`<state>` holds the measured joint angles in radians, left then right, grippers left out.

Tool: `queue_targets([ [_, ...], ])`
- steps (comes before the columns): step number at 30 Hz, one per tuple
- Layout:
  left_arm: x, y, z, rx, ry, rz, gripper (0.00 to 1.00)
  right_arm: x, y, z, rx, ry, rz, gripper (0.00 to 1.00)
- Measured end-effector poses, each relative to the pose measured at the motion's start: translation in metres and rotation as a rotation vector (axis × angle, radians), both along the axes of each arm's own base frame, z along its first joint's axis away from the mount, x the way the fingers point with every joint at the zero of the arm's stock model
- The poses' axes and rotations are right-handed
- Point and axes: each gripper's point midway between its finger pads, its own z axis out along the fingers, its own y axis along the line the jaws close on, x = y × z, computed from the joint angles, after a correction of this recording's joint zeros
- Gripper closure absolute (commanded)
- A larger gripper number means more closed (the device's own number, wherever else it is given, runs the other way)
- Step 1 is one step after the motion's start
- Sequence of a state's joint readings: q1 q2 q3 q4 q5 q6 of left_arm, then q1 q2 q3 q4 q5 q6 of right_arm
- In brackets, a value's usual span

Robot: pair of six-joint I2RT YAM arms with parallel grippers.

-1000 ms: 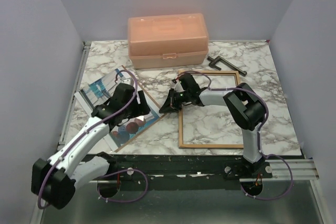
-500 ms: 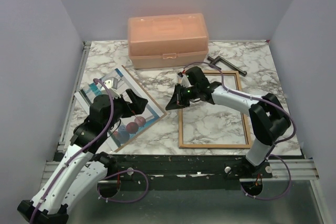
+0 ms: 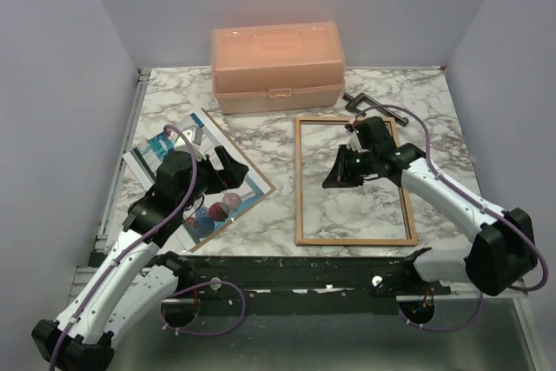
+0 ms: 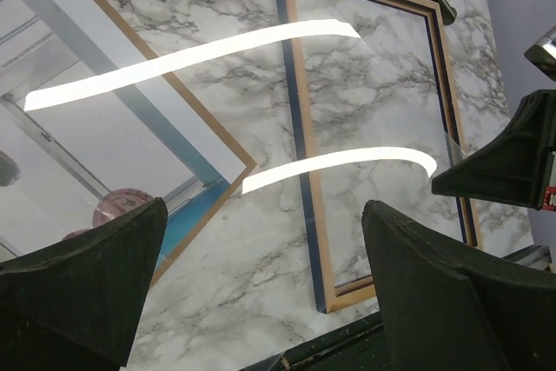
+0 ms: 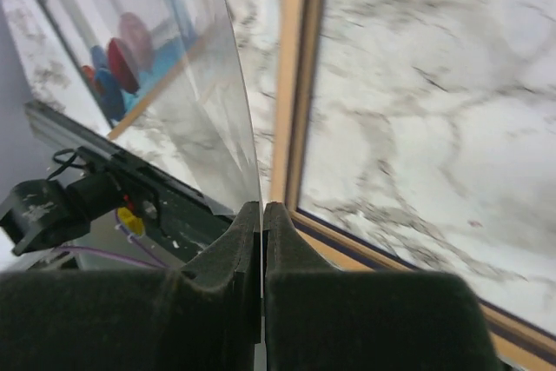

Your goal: Put the photo into the frame

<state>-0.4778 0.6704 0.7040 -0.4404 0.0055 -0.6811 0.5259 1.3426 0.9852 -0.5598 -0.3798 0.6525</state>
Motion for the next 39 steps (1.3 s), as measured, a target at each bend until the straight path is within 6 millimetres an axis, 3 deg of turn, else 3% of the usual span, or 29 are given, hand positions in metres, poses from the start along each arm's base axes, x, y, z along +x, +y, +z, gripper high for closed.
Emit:
queue_targets([
  [5,0.002,-0.003,-0.002,-0.003,0.007,-0.012,0.03,-0.015,-0.039,-0.015,-0.096,0.04,-0.075,0.95],
  [7,0.003,-0.004,-0.005,-0.001,0.013,-0.014,0.03,-0.024,-0.047,-0.023,-0.128,0.067,-0.085,0.75],
  [9,0.003,-0.005,-0.007,0.001,0.019,-0.014,0.03,-0.035,-0.056,-0.032,-0.159,0.095,-0.094,0.46],
  [10,0.003,-0.005,-0.008,0.002,0.021,-0.015,0.03,-0.04,-0.059,-0.035,-0.171,0.107,-0.098,0.36],
  [11,0.003,-0.005,-0.009,0.004,0.024,-0.014,0.03,-0.044,-0.063,-0.037,-0.184,0.117,-0.104,0.28],
  [14,0.004,-0.006,-0.01,0.002,0.027,-0.016,0.03,-0.048,-0.073,-0.039,-0.225,0.112,-0.117,0.17],
  [19,0.005,-0.007,-0.012,0.001,0.034,-0.02,0.03,-0.043,-0.084,-0.04,-0.283,0.082,-0.142,0.12],
  [24,0.008,-0.01,-0.03,0.015,0.099,-0.012,0.03,-0.027,-0.084,-0.042,-0.326,0.058,-0.133,0.12],
  [30,0.012,-0.015,-0.077,0.083,0.285,-0.009,0.03,-0.001,-0.067,-0.049,-0.31,0.05,-0.108,0.12],
  [39,0.005,-0.01,-0.134,0.175,0.534,0.01,0.03,0.059,-0.037,-0.051,-0.234,0.031,-0.074,0.12],
])
